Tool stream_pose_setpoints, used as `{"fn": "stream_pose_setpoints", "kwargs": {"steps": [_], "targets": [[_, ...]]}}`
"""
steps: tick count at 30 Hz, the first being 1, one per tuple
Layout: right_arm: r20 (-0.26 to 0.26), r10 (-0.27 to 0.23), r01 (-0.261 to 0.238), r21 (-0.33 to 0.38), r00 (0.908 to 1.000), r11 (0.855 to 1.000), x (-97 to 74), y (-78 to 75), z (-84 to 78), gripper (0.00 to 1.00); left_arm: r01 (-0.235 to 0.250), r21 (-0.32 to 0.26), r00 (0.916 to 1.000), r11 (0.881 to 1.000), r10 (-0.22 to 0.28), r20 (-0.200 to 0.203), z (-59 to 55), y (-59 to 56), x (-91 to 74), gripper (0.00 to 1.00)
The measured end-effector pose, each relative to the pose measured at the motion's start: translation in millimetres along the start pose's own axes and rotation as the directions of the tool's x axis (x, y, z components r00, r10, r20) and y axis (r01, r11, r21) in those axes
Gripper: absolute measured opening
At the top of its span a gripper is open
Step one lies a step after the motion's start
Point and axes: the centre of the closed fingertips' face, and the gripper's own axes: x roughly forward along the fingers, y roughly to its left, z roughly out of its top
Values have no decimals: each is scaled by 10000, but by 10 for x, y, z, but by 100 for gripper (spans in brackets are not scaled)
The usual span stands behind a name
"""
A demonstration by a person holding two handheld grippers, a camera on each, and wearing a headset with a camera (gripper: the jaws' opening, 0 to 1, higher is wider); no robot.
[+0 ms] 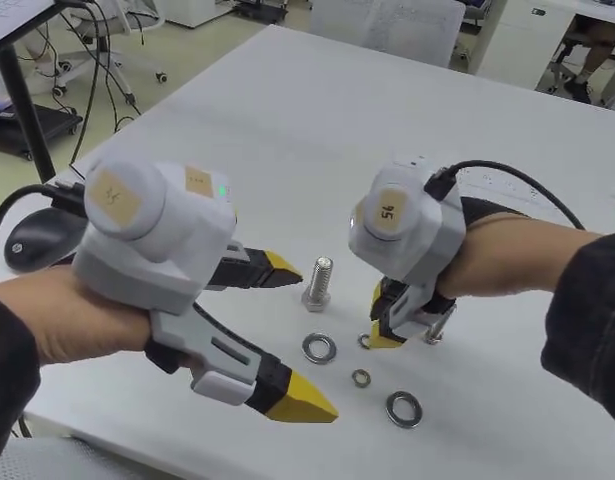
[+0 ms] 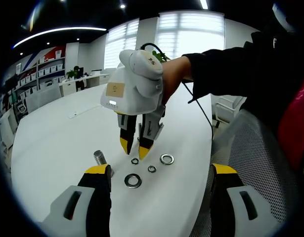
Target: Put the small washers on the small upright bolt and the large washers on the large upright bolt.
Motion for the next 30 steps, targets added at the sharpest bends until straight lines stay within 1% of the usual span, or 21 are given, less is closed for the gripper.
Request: {"fn": "stream_pose_setpoints", "kwargs": {"steps": [9,17,30], "targets": [[-15,99,-98,168,10000,9998,70,-3,-32,20,1,-1,10000,10000,-1,22,9,11,7,82],[22,71,-71,267,10000,9996,88,1,-32,19,-6,-18,10000,10000,6,26,10,22,8,82],[26,132,-133,422,9999,9990,127,45,-37,18,1,-16,10000,10000,-1,28,5,7,6,81]]}}
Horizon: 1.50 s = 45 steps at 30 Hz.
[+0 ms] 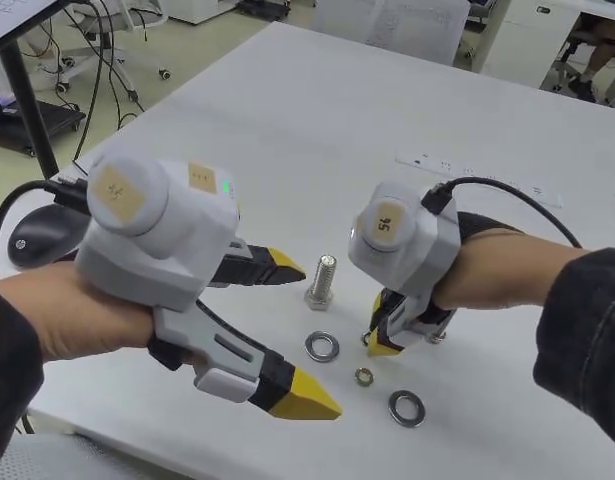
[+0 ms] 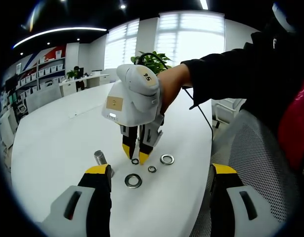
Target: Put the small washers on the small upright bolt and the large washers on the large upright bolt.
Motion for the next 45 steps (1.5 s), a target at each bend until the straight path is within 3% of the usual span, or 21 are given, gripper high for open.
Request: {"fn": "stream_pose_setpoints", "kwargs": {"steps": [9,37,45], "targets": [[109,146,-149,311,9998,9994,1,10,1,17,20,5,10000,10000,-20,-34,-11,-9,3,81],[23,85,-85,275,10000,9996,-3,16,6,14,26,-17,10000,10000,-26,-60,-14,4,-2,81],[101,-44,40,387,9999,9992,-115,27,-42,14,55,-3,9999,10000,-55,-86,-18,7,8,81]]}}
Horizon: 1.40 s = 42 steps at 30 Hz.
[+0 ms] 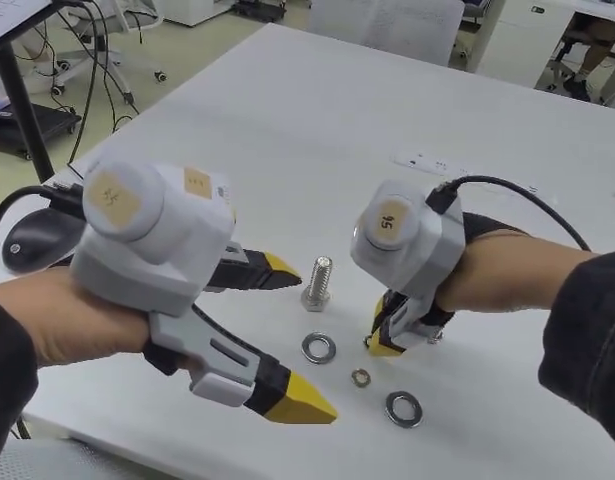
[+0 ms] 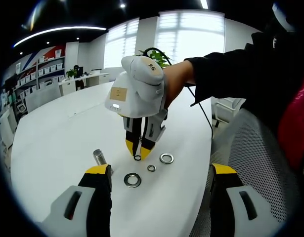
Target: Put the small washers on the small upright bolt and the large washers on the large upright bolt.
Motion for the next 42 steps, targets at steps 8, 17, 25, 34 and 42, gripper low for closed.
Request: {"fn": "stream_pose_setpoints", "kwargs": {"steps": [8,17,25,34,42], "targets": [[89,-134,133,191,9999,9997,-90,49,-93,14,9,35,10000,10000,-9,9,6,-5,2,81],[193,-183,170,645,9996,9978,-157,124,-263,14,5,87,10000,10000,-5,15,11,-12,4,81],[192,-343,318,1170,9992,9926,-239,138,-461,14,38,119,10000,9999,-39,38,23,-26,5,81],[144,-524,494,1610,9985,9857,-329,136,-637,14,26,144,10000,9999,-27,60,29,-32,-5,81],[131,-822,784,1871,9965,9792,-458,85,-736,14,47,160,10000,9999,-47,40,26,-40,-8,81]]}}
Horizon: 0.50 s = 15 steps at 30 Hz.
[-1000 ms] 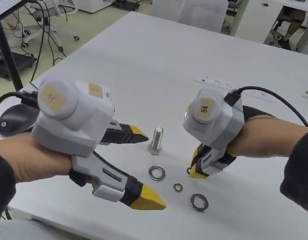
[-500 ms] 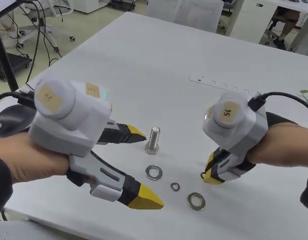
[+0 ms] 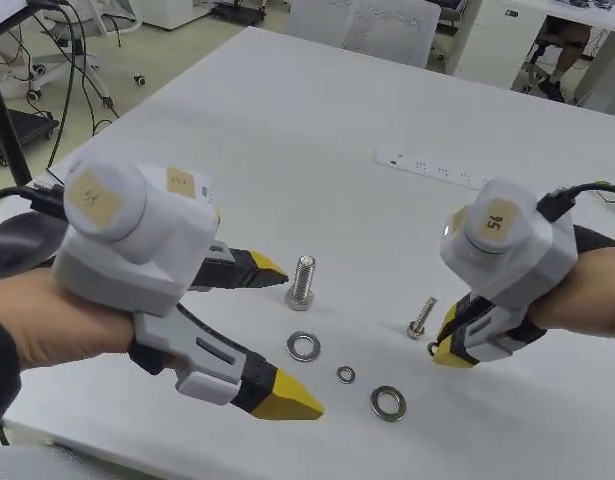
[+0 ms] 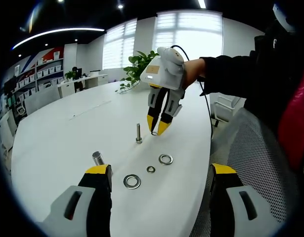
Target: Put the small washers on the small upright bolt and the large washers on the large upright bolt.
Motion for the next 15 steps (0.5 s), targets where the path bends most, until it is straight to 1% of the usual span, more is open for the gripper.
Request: {"fn": "stream_pose_setpoints", "kwargs": {"steps": [4,8,15], "targets": [[11,-137,137,33,9999,9999,-71,-17,-7,14,-13,2,10000,10000,13,6,-1,2,-4,81],[28,-340,340,20,9994,9994,-146,-81,-13,14,-5,19,10000,10000,5,5,-2,2,-4,81],[130,-634,635,-74,9979,9980,-263,-169,64,14,-3,24,10000,10000,3,15,0,6,-6,81]]}}
